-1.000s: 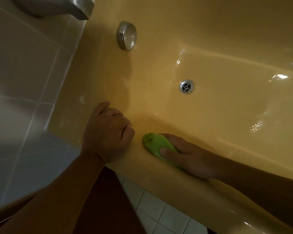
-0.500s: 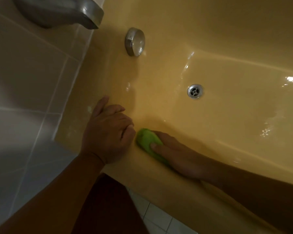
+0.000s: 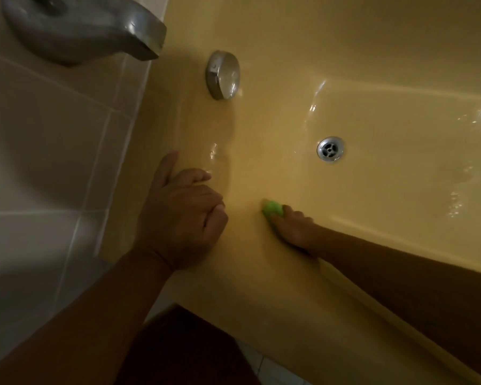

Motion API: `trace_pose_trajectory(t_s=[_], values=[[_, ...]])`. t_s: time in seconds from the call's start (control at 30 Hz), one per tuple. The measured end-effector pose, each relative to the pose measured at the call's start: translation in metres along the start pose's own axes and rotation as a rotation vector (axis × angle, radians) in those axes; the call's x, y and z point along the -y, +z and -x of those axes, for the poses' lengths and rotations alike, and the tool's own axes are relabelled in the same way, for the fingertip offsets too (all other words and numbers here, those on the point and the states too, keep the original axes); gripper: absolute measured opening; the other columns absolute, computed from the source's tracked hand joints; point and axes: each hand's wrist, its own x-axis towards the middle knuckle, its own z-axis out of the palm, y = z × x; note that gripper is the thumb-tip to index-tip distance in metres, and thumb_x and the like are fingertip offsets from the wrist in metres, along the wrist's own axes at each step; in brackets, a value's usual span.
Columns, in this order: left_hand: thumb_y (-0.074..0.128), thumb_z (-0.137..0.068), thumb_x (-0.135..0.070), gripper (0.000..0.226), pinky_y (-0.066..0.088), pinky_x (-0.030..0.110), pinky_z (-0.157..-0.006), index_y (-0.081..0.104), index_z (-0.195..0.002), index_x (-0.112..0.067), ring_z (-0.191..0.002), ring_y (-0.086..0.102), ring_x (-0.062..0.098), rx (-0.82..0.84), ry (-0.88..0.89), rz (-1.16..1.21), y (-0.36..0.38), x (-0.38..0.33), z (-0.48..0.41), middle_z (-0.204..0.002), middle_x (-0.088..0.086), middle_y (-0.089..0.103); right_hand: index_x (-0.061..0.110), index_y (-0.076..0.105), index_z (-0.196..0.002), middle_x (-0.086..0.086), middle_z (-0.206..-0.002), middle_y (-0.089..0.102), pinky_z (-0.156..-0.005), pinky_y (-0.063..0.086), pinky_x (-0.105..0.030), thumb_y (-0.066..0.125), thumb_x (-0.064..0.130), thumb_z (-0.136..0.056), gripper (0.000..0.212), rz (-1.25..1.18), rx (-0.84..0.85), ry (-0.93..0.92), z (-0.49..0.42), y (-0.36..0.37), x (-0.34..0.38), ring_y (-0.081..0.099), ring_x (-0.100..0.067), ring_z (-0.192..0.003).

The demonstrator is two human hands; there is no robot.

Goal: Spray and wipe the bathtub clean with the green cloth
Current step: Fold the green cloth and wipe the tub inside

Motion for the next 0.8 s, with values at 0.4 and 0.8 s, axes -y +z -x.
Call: trace_pose_trajectory(t_s=[0.4,0.8], values=[[0.05,-0.086,-0.032,0.034,0.018,0.058,-0.125,0.078,-0.072,-0.018,-0.103,0.068,0.021,0.012,0.085,-0.007,-0.006,0.016,-0.018,-0.077,-0.006,0.075,0.044,0.035,-0.147,0.03,-0.146,0.043,-0.106,0.028,-0.003,0.034,0.056,-0.109,0.04,-0.145,0.153,-0.374,0.056,-0.025,-0.019,0.045,0.016,-0.125],[0.045,-0.098,-0.033,0.032,0.017,0.056,-0.125,0.072,-0.09,-0.017,-0.121,0.063,0.022,0.035,0.15,0.001,-0.011,0.039,-0.04,-0.091,-0.004,0.073,0.046,0.02,-0.158,0.017,-0.163,0.029,-0.126,0.019,-0.036,0.033,0.074,-0.092,0.073,-0.495,-0.071,-0.532,0.03,0.017,0.077,0.024,-0.014,-0.154]])
